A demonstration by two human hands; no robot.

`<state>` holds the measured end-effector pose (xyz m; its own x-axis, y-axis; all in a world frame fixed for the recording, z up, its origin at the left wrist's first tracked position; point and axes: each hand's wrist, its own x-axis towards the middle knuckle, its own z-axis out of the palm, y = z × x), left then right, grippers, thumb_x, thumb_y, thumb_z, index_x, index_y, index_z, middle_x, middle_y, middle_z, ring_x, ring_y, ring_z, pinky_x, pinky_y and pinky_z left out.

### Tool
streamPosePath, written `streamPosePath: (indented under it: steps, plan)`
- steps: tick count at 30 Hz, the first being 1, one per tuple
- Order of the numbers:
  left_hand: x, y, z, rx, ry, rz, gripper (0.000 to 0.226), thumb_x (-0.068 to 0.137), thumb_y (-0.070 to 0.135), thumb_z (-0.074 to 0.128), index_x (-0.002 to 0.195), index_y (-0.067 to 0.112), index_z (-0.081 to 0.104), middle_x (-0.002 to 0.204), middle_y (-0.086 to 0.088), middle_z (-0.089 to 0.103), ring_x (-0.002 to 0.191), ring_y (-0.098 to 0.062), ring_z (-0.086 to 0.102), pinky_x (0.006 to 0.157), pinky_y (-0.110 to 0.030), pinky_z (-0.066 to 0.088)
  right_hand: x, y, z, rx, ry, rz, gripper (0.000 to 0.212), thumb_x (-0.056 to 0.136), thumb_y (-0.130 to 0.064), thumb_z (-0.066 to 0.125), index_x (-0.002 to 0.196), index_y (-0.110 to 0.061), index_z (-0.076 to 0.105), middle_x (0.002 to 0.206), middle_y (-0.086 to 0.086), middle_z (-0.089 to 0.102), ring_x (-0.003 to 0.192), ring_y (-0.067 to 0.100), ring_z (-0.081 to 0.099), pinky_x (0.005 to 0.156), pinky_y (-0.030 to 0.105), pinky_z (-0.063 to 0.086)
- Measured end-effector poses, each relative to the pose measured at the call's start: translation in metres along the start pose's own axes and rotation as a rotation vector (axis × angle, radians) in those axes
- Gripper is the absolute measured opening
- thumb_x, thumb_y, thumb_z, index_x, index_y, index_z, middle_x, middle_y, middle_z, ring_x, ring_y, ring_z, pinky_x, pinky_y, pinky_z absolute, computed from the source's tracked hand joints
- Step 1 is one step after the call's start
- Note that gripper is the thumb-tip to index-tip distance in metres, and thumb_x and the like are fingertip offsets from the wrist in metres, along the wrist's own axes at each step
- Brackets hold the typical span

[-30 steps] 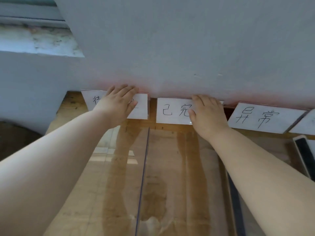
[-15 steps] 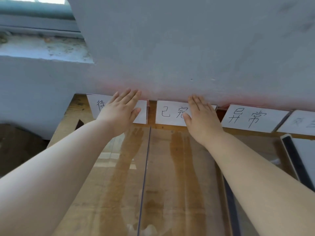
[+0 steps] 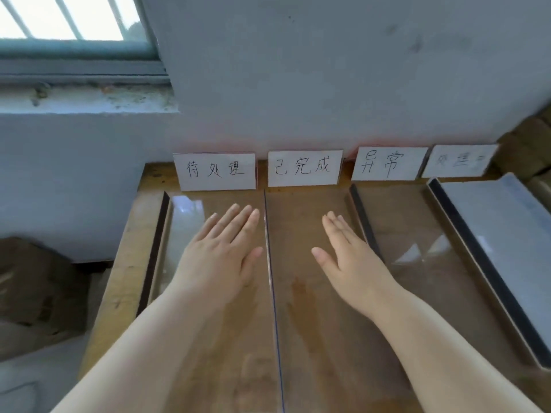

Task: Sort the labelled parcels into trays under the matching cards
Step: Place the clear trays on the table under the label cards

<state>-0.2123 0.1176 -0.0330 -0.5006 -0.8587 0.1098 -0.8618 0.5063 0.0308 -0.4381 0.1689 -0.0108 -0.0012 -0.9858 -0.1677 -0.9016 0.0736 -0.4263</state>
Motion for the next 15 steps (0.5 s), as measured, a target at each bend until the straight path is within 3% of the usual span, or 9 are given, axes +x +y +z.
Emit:
streamPosePath:
  steps: [2, 5, 10, 15]
  plan:
    - [-0.029, 0.005, -0.002, -0.002, -0.011, 0.038, 0.058, 0.096, 0.046, 0.028, 0.144, 0.012, 0.028, 0.147, -0.002, 0.038, 0.138, -0.019, 0.029, 0.113, -0.035, 0.015, -0.032, -0.004, 0.007, 0.051, 0.011, 0.049, 0.063, 0.099, -0.048, 0.03, 0.151, -0.028, 0.001, 0.158, -0.014, -0.003, 0.141, -0.002, -0.007, 0.108, 0.017, 0.003]
    - [-0.068, 0.014, -0.005, -0.027, -0.051, 0.039, 0.058, 0.096, 0.047, 0.024, 0.143, 0.013, 0.029, 0.146, -0.002, 0.04, 0.138, -0.018, 0.029, 0.113, -0.034, 0.015, -0.072, -0.007, 0.017, 0.107, 0.032, 0.11, 0.063, 0.098, -0.048, 0.031, 0.151, -0.03, 0.001, 0.158, -0.016, -0.003, 0.137, -0.005, -0.007, 0.105, 0.016, 0.005]
    - [-0.101, 0.042, -0.016, -0.168, -0.066, -0.039, 0.068, 0.085, 0.061, -0.007, 0.145, 0.028, -0.002, 0.151, 0.014, 0.0, 0.142, -0.005, -0.007, 0.116, -0.027, -0.003, -0.127, 0.007, 0.016, 0.08, 0.057, 0.116, 0.065, 0.095, -0.051, 0.03, 0.151, -0.032, 0.001, 0.157, -0.019, -0.004, 0.141, -0.003, -0.006, 0.105, 0.015, 0.005]
    - [-0.091, 0.088, -0.039, -0.162, -0.012, 0.002, 0.068, 0.082, 0.061, -0.008, 0.142, 0.028, -0.01, 0.15, 0.017, -0.006, 0.138, 0.001, -0.013, 0.113, -0.023, -0.009, -0.172, 0.05, -0.016, 0.051, 0.11, 0.13, 0.068, 0.092, -0.054, 0.026, 0.15, -0.032, -0.002, 0.147, -0.026, -0.013, 0.133, -0.009, -0.013, 0.107, 0.016, 0.005]
